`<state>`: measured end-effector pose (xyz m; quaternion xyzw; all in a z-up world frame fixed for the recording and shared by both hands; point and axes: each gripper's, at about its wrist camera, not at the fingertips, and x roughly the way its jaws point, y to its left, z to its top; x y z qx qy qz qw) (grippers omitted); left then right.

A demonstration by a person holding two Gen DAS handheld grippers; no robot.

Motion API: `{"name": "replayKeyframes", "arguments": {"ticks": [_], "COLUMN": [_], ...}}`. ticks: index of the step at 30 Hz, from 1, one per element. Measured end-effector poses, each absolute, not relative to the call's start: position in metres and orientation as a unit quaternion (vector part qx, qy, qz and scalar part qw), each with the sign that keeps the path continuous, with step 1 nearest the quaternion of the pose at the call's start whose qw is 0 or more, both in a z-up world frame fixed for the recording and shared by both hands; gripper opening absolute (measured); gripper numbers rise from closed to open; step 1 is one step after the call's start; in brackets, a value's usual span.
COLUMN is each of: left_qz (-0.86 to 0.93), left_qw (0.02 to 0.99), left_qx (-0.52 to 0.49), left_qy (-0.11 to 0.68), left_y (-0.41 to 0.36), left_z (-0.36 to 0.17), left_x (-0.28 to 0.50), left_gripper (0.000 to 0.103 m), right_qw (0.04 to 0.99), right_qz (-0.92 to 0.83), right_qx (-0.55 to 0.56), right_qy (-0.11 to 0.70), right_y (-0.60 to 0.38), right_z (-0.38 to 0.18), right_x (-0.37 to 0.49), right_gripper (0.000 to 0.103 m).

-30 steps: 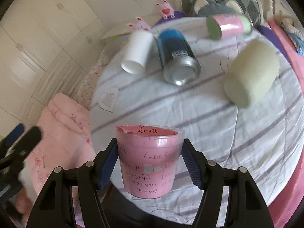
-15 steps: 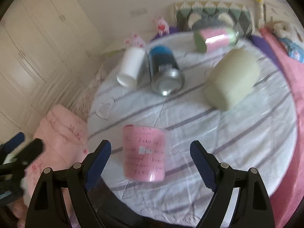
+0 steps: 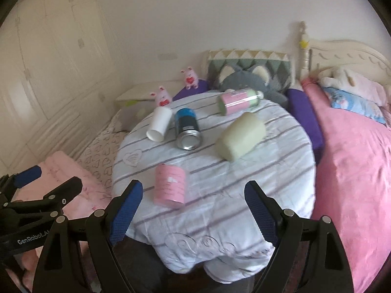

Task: Flip cup upright
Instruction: 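Move the left tool to the pink cup and grasp its body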

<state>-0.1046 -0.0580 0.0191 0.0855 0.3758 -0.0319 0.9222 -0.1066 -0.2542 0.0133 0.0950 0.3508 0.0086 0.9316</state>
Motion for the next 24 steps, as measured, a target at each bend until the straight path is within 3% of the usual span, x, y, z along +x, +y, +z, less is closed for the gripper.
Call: {"name": "replayKeyframes", "arguments": {"ticks": [24], "left_qz": [-0.035], "left_qw": [0.914], "left_qx": [0.088], "left_qy": [0.393], "left_y": [-0.075], "left_z": [0.01], "left_x": [-0.126], "left_gripper": [0.103], "right_qw": [0.935], "right_qz": [-0.003], "right_qx": [0.099], "right_qy": [0.341], "right_y": [-0.28], "right_z": [0.013], "right_x": [-0.137], "right_gripper": [0.087]}}
